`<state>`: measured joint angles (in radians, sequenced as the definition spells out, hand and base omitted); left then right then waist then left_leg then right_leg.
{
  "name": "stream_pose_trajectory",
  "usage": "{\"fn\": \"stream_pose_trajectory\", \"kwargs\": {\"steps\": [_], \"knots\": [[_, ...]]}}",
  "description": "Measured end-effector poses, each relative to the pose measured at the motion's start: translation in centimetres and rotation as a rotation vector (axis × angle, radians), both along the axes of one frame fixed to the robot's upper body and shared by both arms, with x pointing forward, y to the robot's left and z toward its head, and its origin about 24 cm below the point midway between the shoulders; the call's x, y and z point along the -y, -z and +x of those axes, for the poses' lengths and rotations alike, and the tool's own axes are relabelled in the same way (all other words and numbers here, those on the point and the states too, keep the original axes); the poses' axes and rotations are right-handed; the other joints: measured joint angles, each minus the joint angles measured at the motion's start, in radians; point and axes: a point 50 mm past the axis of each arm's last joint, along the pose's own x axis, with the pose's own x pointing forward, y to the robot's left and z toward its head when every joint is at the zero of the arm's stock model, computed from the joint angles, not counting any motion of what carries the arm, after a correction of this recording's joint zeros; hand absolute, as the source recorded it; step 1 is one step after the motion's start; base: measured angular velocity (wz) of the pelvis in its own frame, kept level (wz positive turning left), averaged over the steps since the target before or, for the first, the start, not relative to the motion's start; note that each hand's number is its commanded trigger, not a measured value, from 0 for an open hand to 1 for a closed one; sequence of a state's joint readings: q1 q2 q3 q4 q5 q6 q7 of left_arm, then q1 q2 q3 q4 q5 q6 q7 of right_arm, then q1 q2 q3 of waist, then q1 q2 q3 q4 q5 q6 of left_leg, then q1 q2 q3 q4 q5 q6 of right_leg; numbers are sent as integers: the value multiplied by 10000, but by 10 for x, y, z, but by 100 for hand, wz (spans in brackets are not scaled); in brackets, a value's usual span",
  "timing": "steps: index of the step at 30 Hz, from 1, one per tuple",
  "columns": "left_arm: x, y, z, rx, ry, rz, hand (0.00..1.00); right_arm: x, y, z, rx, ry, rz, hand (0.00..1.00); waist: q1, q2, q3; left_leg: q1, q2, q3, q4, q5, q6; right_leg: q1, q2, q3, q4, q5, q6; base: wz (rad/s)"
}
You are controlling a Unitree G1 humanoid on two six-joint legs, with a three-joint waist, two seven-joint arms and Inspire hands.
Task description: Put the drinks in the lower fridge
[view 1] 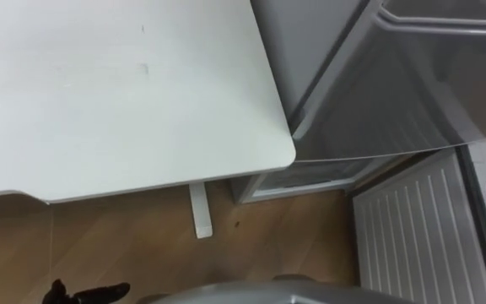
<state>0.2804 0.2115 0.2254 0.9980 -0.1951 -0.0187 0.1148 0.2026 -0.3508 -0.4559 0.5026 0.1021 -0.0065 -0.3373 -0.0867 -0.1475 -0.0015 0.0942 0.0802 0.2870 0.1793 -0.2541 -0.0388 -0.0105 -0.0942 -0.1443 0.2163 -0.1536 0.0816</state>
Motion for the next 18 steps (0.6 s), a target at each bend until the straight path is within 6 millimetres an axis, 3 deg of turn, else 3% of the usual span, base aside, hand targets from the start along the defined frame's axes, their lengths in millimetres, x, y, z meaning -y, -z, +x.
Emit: {"fn": "stream_pose_trajectory", "kwargs": {"steps": [11, 15, 18], "knots": [[-5, -4, -1, -150, 750, 290, 0, 3, 13, -7, -143, 736, 695, 0, 61, 16, -12, -17, 5, -63, 0, 2, -2, 22, 29, 41, -138, 8, 12, 0], [-11, -6, -7, -205, 523, 450, 0, 19, 24, -18, -628, 1701, 1519, 0, 63, 47, 2, 49, 5, -61, 21, 2, -1, 81, 21, 41, -120, 8, 12, 0], [-12, -6, -14, -444, 460, 401, 0, 34, 14, -17, -801, 1805, 1218, 0, 2, 82, -20, 36, 10, -56, 40, 2, -1, 87, 19, 25, -108, 28, -8, 1]]}}
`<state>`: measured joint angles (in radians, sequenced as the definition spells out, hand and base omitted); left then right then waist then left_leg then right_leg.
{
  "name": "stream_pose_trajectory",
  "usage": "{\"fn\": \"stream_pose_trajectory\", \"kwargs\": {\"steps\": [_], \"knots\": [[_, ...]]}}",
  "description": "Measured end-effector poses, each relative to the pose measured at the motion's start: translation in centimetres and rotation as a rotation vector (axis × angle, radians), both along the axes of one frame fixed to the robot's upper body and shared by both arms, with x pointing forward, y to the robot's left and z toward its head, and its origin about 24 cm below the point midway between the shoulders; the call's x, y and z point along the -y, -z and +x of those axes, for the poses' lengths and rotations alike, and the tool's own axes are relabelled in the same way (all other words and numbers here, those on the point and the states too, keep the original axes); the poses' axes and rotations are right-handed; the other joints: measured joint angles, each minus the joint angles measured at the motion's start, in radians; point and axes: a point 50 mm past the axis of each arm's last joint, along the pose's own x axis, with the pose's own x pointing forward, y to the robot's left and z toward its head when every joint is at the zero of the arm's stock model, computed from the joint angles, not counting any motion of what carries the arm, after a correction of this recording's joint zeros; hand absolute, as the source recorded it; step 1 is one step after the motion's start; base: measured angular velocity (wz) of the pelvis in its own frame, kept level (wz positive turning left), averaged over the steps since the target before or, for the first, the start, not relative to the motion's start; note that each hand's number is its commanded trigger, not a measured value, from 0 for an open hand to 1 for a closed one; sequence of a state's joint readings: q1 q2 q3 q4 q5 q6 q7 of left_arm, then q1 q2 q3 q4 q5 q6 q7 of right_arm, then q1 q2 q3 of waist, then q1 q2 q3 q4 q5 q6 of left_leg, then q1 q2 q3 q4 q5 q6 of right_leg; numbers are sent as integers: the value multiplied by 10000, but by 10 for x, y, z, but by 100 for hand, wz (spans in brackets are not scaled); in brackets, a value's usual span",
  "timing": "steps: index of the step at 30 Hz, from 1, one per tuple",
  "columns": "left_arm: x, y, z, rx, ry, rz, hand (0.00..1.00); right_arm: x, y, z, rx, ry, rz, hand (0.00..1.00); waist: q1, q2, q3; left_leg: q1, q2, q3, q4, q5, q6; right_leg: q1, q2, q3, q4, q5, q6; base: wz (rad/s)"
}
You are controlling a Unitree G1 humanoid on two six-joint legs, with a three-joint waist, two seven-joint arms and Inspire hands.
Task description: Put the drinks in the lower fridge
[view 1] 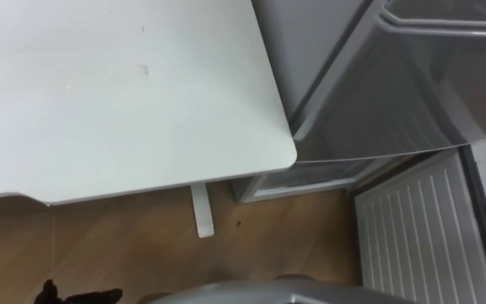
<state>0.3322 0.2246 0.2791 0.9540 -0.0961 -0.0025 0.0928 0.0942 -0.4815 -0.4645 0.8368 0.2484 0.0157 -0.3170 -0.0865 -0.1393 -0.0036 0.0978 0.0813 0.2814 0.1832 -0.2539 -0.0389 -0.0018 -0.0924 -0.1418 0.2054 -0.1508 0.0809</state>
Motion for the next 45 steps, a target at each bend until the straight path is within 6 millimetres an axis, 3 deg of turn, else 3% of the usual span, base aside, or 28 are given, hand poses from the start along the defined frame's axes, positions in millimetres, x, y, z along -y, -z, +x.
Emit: {"fn": "stream_pose_trajectory", "kwargs": {"steps": [5, 7, 13, 17, 24, 28, 30, 41, 45], "knots": [[-7, -3, -7, -208, 83, -49, 0, 27, -21, 0, -58, 392, -398, 0, -42, 27, 20, -25, 24, -68, 35, -1, -1, 46, 25, -43, 0, 30, -24, 3], [-16, -7, -9, -235, 36, 124, 0, 37, -27, -5, -271, 729, -520, 0, -32, 81, -21, -67, 81, -97, 23, -7, -13, 55, 67, -115, -19, 50, -55, 5], [-26, -12, -8, -216, -61, 382, 0, 49, -30, -22, -383, 1691, -351, 0, -98, 191, -37, -180, 110, -220, 54, 30, -63, 14, 101, -230, -33, 56, -66, 6], [-30, -14, -9, -190, -141, 462, 0, 48, -25, -25, 81, 2345, 182, 0, -130, 296, -33, -201, 107, -158, 50, 30, -63, -62, 104, -168, -21, 56, -66, -6], [-31, -14, -8, -323, 82, 332, 0, 46, -17, -31, 926, 3049, 1261, 0, -205, 720, -59, -290, 114, -111, 67, 30, -63, -166, 106, -133, -14, 57, -69, -2], [-30, -13, -8, -415, 184, 242, 0, 40, -3, -49, 1318, 3694, 2476, 0, -152, 953, -2, -335, 131, -115, 120, 28, -65, -179, 110, -153, -14, 58, -71, 0], [-30, -13, -10, -485, 165, 207, 0, 38, 2, -58, 1363, 3825, 2868, 0, -156, 1095, -27, -352, 135, -115, 105, 27, -66, -198, 112, -160, -17, 59, -73, 0], [-28, -11, -12, -605, 216, -152, 0, 29, 15, -92, 2059, 4100, 3964, 0, -36, 1073, -69, -529, 333, -299, 369, -17, -163, -161, 259, -363, -35, 113, -161, 3], [-24, -10, -11, -746, 447, -328, 0, 27, 16, -98, 2120, 3835, 3751, 0, 64, 1161, -65, -573, 370, -330, 458, -35, -183, -159, 277, -412, -34, 136, -197, 1]]}}
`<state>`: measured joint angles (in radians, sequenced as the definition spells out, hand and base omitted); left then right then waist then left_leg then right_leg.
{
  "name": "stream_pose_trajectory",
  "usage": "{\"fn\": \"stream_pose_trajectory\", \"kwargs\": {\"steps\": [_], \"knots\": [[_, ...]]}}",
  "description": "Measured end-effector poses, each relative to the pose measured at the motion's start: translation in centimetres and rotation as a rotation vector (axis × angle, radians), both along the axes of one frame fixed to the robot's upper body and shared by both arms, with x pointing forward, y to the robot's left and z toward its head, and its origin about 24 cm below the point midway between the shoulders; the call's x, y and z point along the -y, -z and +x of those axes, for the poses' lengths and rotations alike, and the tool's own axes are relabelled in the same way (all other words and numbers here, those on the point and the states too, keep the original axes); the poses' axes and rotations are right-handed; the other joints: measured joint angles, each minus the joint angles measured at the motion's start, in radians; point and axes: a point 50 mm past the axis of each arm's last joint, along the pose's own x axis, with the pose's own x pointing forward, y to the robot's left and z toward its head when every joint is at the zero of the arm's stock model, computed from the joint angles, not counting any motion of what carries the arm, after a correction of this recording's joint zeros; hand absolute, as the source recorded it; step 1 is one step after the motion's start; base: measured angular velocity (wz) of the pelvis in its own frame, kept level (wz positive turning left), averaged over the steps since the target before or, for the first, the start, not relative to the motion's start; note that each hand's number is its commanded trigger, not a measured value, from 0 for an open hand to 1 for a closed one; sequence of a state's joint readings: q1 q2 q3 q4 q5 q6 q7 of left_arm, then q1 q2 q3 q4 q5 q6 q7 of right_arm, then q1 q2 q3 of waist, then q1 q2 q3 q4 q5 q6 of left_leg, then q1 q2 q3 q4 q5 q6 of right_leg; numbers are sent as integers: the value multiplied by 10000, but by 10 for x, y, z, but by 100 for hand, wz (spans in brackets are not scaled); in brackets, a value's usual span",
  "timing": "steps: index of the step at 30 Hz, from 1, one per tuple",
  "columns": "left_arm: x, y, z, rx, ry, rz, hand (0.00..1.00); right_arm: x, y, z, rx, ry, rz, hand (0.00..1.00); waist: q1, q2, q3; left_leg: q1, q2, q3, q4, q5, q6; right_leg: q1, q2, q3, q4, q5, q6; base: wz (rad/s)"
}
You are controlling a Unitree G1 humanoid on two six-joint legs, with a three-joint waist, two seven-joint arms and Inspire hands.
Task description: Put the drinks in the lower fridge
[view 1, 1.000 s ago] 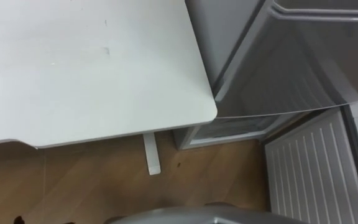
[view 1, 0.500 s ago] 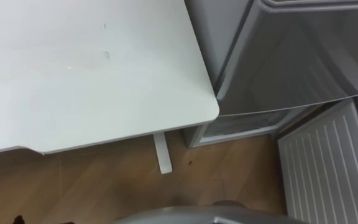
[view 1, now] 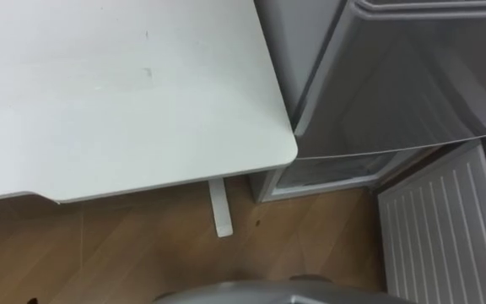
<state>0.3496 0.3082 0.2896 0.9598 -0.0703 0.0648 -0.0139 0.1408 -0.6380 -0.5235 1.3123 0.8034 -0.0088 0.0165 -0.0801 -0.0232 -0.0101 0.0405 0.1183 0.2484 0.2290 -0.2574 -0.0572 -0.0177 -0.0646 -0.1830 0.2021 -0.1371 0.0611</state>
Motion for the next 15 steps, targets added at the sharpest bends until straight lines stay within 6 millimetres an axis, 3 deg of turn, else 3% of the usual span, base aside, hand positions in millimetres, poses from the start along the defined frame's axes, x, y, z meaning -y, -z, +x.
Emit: {"fn": "stream_pose_trajectory", "kwargs": {"steps": [11, 15], "knots": [[11, 6, -1, -563, 1003, -590, 0, -10, 6, -8, 306, -1355, -147, 0, 89, 65, 38, 134, 128, 10, -134, 54, -111, 157, 131, -107, -166, 94, -150, 0], [13, 8, 5, -536, 1122, -672, 0, -19, 12, -17, 128, -2308, 152, 0, 404, -75, 123, 53, 250, 122, -106, 57, -157, 47, 215, -218, -169, 150, -236, -8]]}}
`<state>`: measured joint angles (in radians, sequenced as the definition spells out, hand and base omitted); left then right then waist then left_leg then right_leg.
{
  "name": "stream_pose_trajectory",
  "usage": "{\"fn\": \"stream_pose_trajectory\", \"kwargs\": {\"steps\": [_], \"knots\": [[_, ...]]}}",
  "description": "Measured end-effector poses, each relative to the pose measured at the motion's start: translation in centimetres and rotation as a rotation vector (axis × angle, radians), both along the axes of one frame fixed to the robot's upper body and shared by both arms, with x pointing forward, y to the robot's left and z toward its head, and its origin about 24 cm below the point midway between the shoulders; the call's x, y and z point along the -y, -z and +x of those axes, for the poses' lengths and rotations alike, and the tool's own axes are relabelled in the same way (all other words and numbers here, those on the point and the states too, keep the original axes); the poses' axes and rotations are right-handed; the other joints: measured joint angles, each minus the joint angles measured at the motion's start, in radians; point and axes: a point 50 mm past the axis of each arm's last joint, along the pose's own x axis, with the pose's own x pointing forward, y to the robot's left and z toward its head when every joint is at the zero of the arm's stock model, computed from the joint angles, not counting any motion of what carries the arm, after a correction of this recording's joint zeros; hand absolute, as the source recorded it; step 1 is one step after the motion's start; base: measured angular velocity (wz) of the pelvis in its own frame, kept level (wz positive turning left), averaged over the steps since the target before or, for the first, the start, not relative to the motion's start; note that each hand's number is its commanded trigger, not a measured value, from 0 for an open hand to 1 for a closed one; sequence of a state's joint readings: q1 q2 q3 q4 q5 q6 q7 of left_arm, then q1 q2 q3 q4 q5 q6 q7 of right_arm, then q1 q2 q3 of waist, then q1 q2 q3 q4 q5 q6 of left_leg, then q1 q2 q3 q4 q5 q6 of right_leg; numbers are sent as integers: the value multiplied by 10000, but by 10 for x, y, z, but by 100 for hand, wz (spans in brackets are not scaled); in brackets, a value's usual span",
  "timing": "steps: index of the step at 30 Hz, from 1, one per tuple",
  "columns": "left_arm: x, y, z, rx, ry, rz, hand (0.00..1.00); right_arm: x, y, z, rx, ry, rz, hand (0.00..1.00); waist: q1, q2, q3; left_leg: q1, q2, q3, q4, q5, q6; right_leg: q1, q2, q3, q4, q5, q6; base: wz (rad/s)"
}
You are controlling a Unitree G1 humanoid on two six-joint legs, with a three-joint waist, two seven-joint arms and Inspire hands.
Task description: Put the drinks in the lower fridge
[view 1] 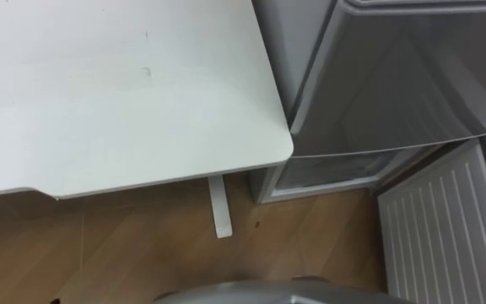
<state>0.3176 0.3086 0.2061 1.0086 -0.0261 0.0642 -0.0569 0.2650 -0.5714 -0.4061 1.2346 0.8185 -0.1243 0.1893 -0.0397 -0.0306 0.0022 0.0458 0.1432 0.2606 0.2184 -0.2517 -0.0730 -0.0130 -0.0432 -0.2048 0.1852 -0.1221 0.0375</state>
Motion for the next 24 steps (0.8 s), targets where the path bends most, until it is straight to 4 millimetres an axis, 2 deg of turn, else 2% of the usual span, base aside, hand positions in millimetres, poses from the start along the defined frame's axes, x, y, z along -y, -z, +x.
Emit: {"fn": "stream_pose_trajectory", "kwargs": {"steps": [3, 5, 10, 15, 17, 21, 23, 24], "knots": [[6, 3, 1, -147, 416, -187, 0, -14, 8, -4, -163, -783, 112, 0, 233, -113, 69, -25, 116, 45, 45, -27, -86, -20, 116, -37, -46, 51, -74, -11], [12, 5, 2, -282, 841, -446, 0, -20, 10, -8, -247, -1186, 116, 0, 336, -118, 72, -80, 188, 54, 66, -46, -116, -22, 193, -202, -161, 144, -123, -8], [28, 11, 6, -438, 1156, -1137, 0, -40, 12, -18, 87, -1968, 94, 0, 973, -127, 77, -85, 274, 363, 31, -58, -147, -251, 286, -188, -182, 277, -203, -23], [37, 15, 5, -920, 1843, -1529, 0, -69, 11, -22, 1187, -2597, 546, 0, 1229, -148, 91, -87, 276, 368, 26, -56, -148, -288, 287, -553, -187, 390, -263, -9], [39, 16, 4, -1011, 1904, -1663, 0, -81, 12, -19, 1895, -2843, 821, 0, 1235, -157, 97, -87, 272, 344, 30, -54, -146, -288, 284, -551, -185, 426, -269, -2], [43, 17, 4, -1211, 2291, -1712, 0, -110, 14, 4, 3912, -4065, 2069, 0, 1253, -153, 101, -86, 196, 237, 36, -65, -167, -311, 269, -450, -173, 442, -278, -2], [45, 18, 4, -1259, 2459, -1734, 0, -128, 16, 25, 4787, -4955, 2868, 0, 1271, -135, 101, -141, 129, -5, 46, -85, -116, -370, 281, -453, -137, 440, -275, -2], [46, 18, 6, -1216, 2565, -1754, 0, -139, 18, 45, 5372, -5687, 3318, 0, 1271, -115, 104, -235, 70, -220, 60, -66, -85, -435, 288, -460, -145, 420, -282, 9]]}}
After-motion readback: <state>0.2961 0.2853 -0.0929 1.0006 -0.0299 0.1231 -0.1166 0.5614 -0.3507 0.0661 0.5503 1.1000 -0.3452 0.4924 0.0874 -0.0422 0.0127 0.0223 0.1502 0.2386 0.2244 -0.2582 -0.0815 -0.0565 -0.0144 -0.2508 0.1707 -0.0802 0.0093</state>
